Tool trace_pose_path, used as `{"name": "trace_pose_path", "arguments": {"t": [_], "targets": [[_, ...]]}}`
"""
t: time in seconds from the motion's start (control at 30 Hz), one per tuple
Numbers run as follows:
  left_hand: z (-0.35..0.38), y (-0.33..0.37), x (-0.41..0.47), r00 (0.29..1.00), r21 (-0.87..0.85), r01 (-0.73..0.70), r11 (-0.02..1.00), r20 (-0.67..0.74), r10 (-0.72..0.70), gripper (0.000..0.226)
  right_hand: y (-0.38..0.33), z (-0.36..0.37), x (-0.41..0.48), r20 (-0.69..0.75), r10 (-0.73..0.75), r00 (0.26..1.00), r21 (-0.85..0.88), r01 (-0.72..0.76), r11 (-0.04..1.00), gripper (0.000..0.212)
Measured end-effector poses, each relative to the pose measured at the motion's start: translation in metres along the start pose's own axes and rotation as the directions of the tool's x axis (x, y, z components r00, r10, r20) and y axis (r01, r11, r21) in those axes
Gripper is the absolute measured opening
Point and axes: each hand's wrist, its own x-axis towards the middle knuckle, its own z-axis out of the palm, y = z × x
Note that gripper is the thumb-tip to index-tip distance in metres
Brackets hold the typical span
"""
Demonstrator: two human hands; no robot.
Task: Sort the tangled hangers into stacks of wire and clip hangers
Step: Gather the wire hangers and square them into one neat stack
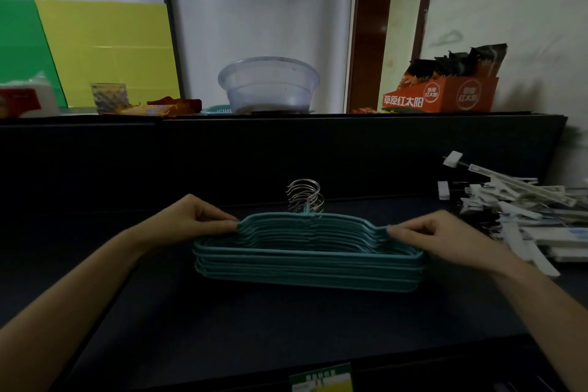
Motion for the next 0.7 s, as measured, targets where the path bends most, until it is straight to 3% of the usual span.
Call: {"name": "trace_pose_path", "arguments": {"t": [0.03, 0.1, 0.13, 0.2, 0.27, 0.47, 0.7], "targets": [[0.005, -0.002, -0.003, 0.995, -0.159, 0.096, 0.983, -0.016, -0.1, 0.049, 0.003, 0.005, -0.004, 0.038, 0.054, 0.998, 0.147, -0.059, 0.987, 0.038], [0.019, -0.01, -0.007, 0.954, -0.522, 0.238, 0.819, -0.03, -0.297, 0.068, 0.014, 0.02, -0.008, 0.042, 0.165, 0.985, 0.447, -0.166, 0.879, 0.053], [0.027, -0.013, -0.008, 0.937, -0.648, 0.227, 0.727, -0.058, -0.345, 0.072, 0.019, 0.028, -0.009, -0.012, 0.21, 0.978, 0.561, -0.167, 0.811, 0.053], [0.042, -0.019, -0.011, 0.902, -0.758, 0.141, 0.637, -0.167, -0.398, 0.07, 0.021, 0.043, -0.008, -0.125, 0.273, 0.954, 0.706, -0.108, 0.7, 0.055], [0.055, -0.018, -0.013, 0.856, -0.785, 0.075, 0.615, -0.266, -0.444, 0.061, 0.016, 0.056, -0.006, -0.195, 0.322, 0.926, 0.78, -0.053, 0.624, 0.058], [0.07, -0.006, -0.017, 0.672, -0.752, 0.035, 0.658, -0.47, -0.572, 0.038, 0.008, 0.07, 0.008, -0.347, 0.409, 0.844, 0.784, 0.021, 0.621, 0.048], [0.055, -0.008, -0.044, 0.606, -0.734, 0.012, 0.679, -0.535, -0.589, 0.033, -0.014, 0.093, 0.028, -0.298, 0.388, 0.872, 0.763, -0.026, 0.646, 0.05]]}}
